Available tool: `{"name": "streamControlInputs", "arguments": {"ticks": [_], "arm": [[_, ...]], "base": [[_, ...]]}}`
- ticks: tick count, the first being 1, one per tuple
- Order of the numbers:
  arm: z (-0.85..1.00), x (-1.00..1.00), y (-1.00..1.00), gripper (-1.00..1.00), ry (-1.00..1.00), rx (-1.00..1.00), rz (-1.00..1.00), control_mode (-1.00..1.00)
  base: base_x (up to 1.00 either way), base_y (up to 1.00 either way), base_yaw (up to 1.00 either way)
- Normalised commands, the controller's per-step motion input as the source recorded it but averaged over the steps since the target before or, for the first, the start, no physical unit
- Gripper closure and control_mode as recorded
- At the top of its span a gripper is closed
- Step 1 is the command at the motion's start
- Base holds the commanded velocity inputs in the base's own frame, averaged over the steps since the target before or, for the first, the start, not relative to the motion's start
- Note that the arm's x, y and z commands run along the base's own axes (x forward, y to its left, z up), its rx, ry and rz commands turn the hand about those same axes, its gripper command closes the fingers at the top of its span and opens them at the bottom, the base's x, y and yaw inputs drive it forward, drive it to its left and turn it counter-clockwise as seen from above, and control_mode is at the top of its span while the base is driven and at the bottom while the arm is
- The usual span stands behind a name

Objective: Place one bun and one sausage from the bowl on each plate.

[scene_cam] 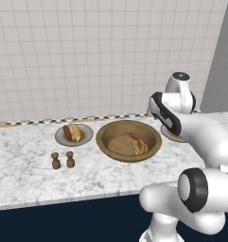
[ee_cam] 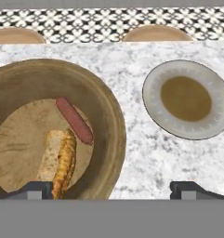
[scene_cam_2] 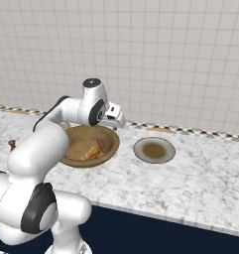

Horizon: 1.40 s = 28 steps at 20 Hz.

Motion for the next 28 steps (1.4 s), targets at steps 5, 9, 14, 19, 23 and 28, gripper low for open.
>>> {"name": "streamControlInputs", "arguments": {"ticks": [5,9,14,19,23,28], "arm": [[-0.15,0.10,0.61,-1.00,0.12,0.01,0.05,-1.00],[-0.28,-0.03,0.26,-1.00,0.04,0.04,0.00,-1.00],[-0.28,-0.04,0.11,-1.00,0.11,0.02,0.00,-1.00],[-0.50,-0.03,0.30,-1.00,0.14,-0.04,0.00,-1.00],[-0.53,0.00,0.30,-1.00,0.12,-0.06,0.00,-1.00],[-0.43,0.00,0.07,-1.00,0.07,-0.02,0.00,-1.00]], "base": [[0.00,0.00,0.00],[0.00,0.00,0.00],[0.00,0.00,0.00],[0.00,0.00,0.00],[0.00,0.00,0.00],[0.00,0.00,0.00]]}}
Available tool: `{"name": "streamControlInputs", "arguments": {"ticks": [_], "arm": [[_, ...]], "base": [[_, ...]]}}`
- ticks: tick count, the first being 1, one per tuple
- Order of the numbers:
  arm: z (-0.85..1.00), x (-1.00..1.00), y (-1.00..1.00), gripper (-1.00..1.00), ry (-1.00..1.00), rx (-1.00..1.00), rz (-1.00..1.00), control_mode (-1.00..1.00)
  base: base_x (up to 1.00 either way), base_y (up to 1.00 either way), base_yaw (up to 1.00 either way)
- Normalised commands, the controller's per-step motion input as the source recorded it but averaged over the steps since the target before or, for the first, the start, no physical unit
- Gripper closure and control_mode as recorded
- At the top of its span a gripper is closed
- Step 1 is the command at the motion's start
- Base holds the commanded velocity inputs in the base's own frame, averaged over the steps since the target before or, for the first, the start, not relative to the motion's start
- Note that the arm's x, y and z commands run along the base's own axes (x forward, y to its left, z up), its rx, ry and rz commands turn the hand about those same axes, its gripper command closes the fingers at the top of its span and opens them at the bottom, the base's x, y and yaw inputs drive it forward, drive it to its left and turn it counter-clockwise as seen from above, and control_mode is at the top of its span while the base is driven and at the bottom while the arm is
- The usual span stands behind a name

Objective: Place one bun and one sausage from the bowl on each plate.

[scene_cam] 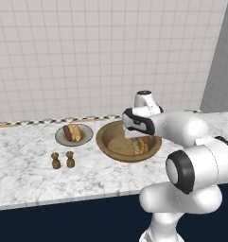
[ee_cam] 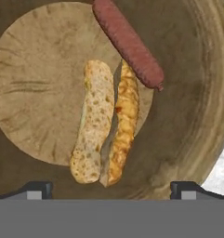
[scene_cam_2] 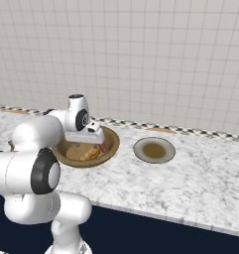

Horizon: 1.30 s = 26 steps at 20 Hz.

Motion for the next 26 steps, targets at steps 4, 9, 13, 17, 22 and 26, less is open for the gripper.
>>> {"name": "streamControlInputs", "arguments": {"ticks": [4,9,13,17,22,26], "arm": [[-0.38,-0.06,0.00,-1.00,0.09,0.00,0.00,-1.00],[-0.23,0.00,-0.12,-1.00,0.01,0.00,0.00,-1.00],[-0.16,0.00,-0.02,-1.00,0.00,0.00,0.00,-1.00],[-0.24,0.00,0.00,-1.00,0.00,0.00,0.00,-1.00],[-0.29,0.00,0.03,-1.00,0.00,0.00,0.00,-1.00],[-0.29,0.22,0.30,-1.00,0.00,0.00,0.00,-1.00]], "base": [[0.00,0.00,0.00],[0.00,0.00,0.00],[0.00,0.00,0.00],[0.00,0.00,0.00],[0.00,0.00,0.00],[0.00,0.00,0.00]]}}
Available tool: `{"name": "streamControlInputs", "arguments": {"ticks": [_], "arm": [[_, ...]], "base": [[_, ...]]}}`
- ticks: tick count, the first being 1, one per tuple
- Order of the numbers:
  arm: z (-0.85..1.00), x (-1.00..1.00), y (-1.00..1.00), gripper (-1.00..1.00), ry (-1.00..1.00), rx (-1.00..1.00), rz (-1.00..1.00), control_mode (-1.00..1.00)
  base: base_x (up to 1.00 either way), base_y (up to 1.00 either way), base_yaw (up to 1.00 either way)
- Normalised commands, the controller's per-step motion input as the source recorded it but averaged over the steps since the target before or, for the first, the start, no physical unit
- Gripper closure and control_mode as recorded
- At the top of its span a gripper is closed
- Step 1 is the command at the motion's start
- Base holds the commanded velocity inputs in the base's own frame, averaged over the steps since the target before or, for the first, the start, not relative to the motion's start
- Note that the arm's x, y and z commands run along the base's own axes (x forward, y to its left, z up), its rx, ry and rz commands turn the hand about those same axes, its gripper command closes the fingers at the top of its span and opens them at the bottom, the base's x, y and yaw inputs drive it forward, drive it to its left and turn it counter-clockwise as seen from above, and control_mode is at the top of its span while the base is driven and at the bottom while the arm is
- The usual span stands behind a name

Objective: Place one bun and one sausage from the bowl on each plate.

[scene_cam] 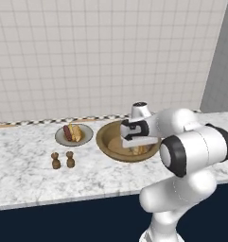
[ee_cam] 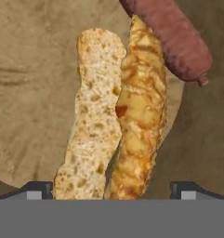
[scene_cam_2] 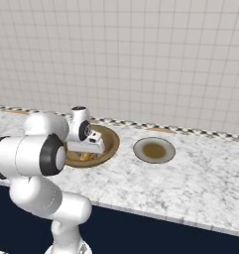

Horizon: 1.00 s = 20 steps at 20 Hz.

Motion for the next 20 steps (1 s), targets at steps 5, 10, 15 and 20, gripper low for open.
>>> {"name": "streamControlInputs", "arguments": {"ticks": [5,10,15,20], "arm": [[-0.31,0.26,0.29,-1.00,0.00,0.00,0.00,-1.00],[-0.15,0.06,0.29,1.00,0.00,0.00,0.00,-1.00],[0.54,-0.31,0.00,1.00,-0.09,0.00,0.01,-1.00],[0.93,-0.31,-0.21,1.00,-0.22,-0.07,0.07,-1.00]], "base": [[0.00,0.00,0.00],[0.00,0.00,0.00],[0.00,0.00,0.00],[0.00,0.00,0.00]]}}
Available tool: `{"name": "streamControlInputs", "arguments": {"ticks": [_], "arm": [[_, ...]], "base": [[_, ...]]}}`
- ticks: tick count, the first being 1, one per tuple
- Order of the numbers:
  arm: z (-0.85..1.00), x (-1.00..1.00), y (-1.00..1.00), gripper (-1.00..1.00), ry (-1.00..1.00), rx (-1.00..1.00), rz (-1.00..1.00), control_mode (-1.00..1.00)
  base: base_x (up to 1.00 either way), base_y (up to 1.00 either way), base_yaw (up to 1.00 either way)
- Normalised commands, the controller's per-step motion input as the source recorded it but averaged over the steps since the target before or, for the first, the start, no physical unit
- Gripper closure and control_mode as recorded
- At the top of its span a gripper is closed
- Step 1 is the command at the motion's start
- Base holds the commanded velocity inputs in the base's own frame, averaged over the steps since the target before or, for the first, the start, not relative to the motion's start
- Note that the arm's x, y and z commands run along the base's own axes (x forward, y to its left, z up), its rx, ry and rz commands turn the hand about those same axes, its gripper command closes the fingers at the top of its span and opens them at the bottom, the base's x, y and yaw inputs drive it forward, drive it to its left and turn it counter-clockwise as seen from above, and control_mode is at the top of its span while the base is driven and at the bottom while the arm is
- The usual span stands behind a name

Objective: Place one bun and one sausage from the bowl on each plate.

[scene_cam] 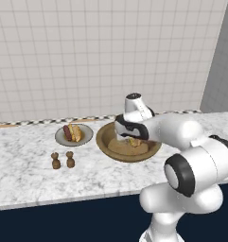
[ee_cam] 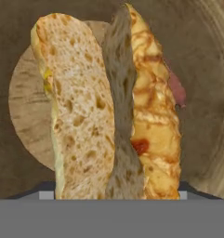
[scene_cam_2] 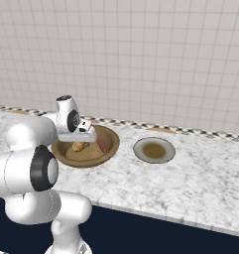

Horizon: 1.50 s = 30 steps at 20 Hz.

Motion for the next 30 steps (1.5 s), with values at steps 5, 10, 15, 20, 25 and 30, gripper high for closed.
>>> {"name": "streamControlInputs", "arguments": {"ticks": [5,10,15,20,25,30], "arm": [[0.80,-0.03,-0.78,1.00,-0.09,-0.01,0.06,-1.00],[0.59,0.00,-0.84,1.00,0.00,-0.04,0.02,-1.00],[0.30,-0.01,-1.00,1.00,-0.05,-0.05,0.08,-1.00],[0.00,0.00,-1.00,1.00,0.00,-0.05,0.07,-1.00],[0.08,0.10,-0.99,1.00,0.00,0.14,0.01,-1.00],[-0.01,0.25,-0.80,1.00,0.00,0.15,0.00,-1.00]], "base": [[0.00,0.00,0.00],[0.00,0.00,0.00],[0.00,0.00,0.00],[0.00,0.00,0.00],[0.00,0.00,0.00],[0.00,0.00,0.00]]}}
